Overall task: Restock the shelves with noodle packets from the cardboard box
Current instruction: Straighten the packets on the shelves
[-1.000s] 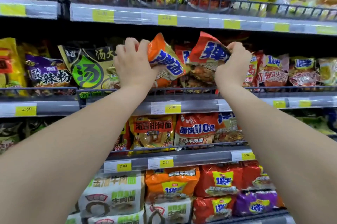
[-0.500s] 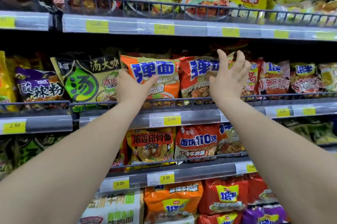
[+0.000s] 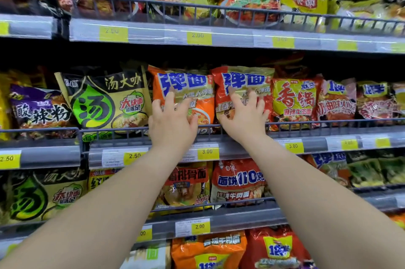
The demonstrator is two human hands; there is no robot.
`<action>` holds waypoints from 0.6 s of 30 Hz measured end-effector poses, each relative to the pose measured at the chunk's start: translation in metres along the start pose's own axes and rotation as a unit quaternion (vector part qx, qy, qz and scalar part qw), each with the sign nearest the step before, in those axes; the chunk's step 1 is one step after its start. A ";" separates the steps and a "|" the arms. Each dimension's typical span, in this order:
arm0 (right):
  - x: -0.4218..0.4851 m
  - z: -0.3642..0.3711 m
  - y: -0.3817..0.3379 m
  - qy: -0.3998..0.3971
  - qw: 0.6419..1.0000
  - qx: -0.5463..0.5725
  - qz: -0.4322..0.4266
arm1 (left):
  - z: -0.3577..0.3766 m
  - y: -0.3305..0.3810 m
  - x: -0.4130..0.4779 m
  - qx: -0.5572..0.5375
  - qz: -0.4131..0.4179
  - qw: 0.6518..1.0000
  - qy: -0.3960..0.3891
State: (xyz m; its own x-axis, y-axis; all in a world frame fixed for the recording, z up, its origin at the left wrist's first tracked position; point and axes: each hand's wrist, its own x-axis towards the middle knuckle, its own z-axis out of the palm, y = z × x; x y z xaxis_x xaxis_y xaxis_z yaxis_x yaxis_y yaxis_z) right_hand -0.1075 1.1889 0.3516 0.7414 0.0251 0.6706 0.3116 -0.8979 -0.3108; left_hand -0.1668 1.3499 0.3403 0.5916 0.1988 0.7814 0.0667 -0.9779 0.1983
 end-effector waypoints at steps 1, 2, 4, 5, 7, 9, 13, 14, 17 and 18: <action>0.002 -0.001 0.000 -0.008 1.000 -0.003 0.006 | 0.001 0.000 0.003 0.005 -0.010 1.000 -0.025; 0.004 -0.001 0.001 -0.016 1.000 -0.002 0.016 | 0.001 0.000 0.004 0.013 -0.016 0.999 -0.042; 0.007 -0.003 0.003 -0.032 0.999 0.008 0.038 | 0.001 -0.001 0.006 0.021 -0.021 0.998 -0.059; 0.008 -0.005 0.003 -0.039 0.998 0.014 0.045 | 0.001 0.000 0.006 0.021 -0.024 0.997 -0.064; 0.006 -0.007 -0.001 -0.054 0.998 0.019 0.039 | 0.001 0.001 0.006 0.014 -0.037 0.996 -0.075; 0.001 -0.007 -0.005 -0.082 0.997 0.010 0.003 | -0.001 0.002 0.005 0.016 -0.044 0.995 -0.083; 0.001 -0.008 -0.001 -0.103 0.994 0.004 -0.019 | -0.005 -0.001 0.005 0.079 -0.023 0.993 -0.081; 0.003 -0.009 0.000 -0.100 0.995 0.007 -0.013 | -0.007 -0.001 0.006 0.097 -0.019 0.992 -0.080; 0.005 -0.009 -0.004 -0.083 0.997 0.007 0.001 | -0.013 0.001 0.011 0.125 -0.011 0.986 -0.106; 0.005 -0.010 -0.006 -0.075 0.997 0.011 0.007 | -0.017 0.001 0.013 0.129 -0.008 0.984 -0.121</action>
State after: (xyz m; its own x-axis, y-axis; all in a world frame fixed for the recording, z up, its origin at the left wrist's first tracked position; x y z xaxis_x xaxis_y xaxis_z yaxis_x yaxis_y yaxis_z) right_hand -0.1117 1.1903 0.3636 0.8261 0.0792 0.5579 0.3115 -0.8893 -0.3349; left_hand -0.1729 1.3525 0.3604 0.7611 0.2242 0.6087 0.2617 -0.9647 0.0281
